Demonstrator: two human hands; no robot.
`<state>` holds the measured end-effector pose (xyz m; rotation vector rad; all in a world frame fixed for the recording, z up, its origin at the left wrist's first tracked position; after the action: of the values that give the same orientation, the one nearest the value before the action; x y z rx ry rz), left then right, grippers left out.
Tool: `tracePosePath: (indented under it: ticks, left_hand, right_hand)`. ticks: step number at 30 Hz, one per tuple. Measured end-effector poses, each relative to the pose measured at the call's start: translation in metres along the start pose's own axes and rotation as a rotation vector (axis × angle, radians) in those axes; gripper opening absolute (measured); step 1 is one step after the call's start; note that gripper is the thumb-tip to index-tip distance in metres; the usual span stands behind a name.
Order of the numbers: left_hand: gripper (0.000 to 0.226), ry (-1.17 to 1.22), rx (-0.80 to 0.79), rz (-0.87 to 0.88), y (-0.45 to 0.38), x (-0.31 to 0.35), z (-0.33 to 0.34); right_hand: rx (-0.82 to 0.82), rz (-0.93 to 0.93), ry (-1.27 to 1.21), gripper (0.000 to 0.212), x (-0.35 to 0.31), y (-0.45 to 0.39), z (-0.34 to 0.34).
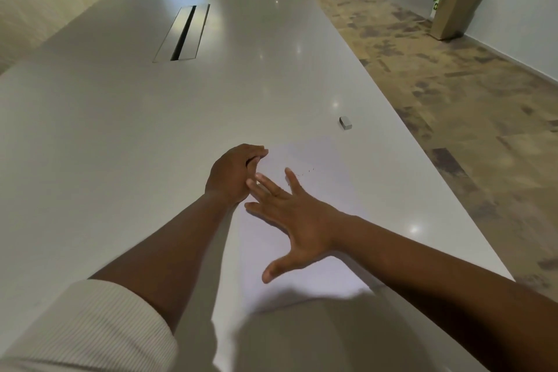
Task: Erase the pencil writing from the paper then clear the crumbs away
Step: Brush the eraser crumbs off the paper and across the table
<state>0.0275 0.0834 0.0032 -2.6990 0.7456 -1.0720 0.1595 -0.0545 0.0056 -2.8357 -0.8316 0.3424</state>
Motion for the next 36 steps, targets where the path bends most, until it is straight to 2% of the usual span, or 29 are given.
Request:
tracePosePath:
  ticks: [2,5,7,8,10,12,14,16,18,19,21,23,25,27,31,33,36]
  left_hand:
    - [0.034,-0.014,0.017,0.004,0.000,0.001,0.000]
    - [0.033,-0.049,0.047,0.028,0.000,0.002,0.001]
    - [0.033,-0.057,0.046,0.031,0.000,0.002,0.002]
    - [0.033,-0.055,0.046,0.031,0.000,0.001,0.002]
    - [0.032,-0.044,0.046,0.029,0.000,0.001,0.002]
    - [0.032,-0.046,0.043,0.031,0.000,0.000,0.002]
    - [0.032,-0.048,0.041,0.030,0.001,0.000,0.002]
    - [0.033,-0.047,0.046,0.020,0.000,-0.001,0.002]
    - [0.033,-0.059,0.043,0.020,0.000,-0.001,0.003]
    - [0.033,-0.065,0.041,0.024,-0.001,-0.001,0.003]
    - [0.033,-0.066,0.044,0.026,-0.002,-0.001,0.003]
    - [0.033,-0.064,0.047,0.026,-0.002,-0.002,0.003]
    - [0.034,-0.058,0.050,0.026,-0.001,-0.001,0.004]
    - [0.034,-0.053,0.052,0.027,0.000,-0.001,0.004]
    - [0.034,-0.049,0.052,0.001,-0.001,-0.002,0.005]
    - [0.034,-0.052,0.047,0.002,-0.001,-0.003,0.005]
    - [0.034,-0.059,0.053,0.013,-0.001,-0.003,0.005]
  right_hand:
    - [0.020,0.046,0.052,0.096,0.008,0.003,-0.002]
    - [0.137,0.265,0.040,0.064,0.026,0.006,-0.010]
    - [0.214,0.317,-0.043,0.064,0.031,0.007,-0.013]
    - [0.221,0.280,-0.080,0.071,0.029,0.008,-0.014]
    - [0.158,0.145,-0.084,0.094,0.023,0.010,-0.010]
    - [0.066,0.053,0.010,0.104,0.017,0.012,-0.003]
    - [0.061,0.099,0.051,0.092,0.021,0.010,-0.003]
    - [0.122,0.251,0.064,0.069,0.033,0.008,-0.011]
    - [0.197,0.360,0.007,0.059,0.046,0.010,-0.018]
    - [0.232,0.363,-0.061,0.061,0.050,0.012,-0.020]
    - [0.239,0.281,-0.192,0.079,0.052,0.019,-0.024]
    - [0.111,0.167,-0.212,0.102,0.049,0.026,-0.024]
    - [-0.021,0.118,-0.164,0.113,0.049,0.029,-0.020]
    - [-0.033,0.120,-0.134,0.110,0.054,0.029,-0.018]
    - [0.157,0.333,-0.352,0.075,0.069,0.031,-0.024]
    - [0.123,0.333,-0.360,0.084,0.071,0.034,-0.024]
    - [-0.019,0.204,-0.204,0.111,0.063,0.036,-0.020]
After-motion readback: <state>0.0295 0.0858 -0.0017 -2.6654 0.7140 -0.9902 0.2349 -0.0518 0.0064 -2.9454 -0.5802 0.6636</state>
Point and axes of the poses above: each hand's wrist, its own y-axis away from the middle knuckle, its own z-axis out of the palm, x = y × z, the point moved 2 cm from there along -y, towards the middle knuckle, and after that the axes turned 7 degrees about x, right-handed, at the moved point
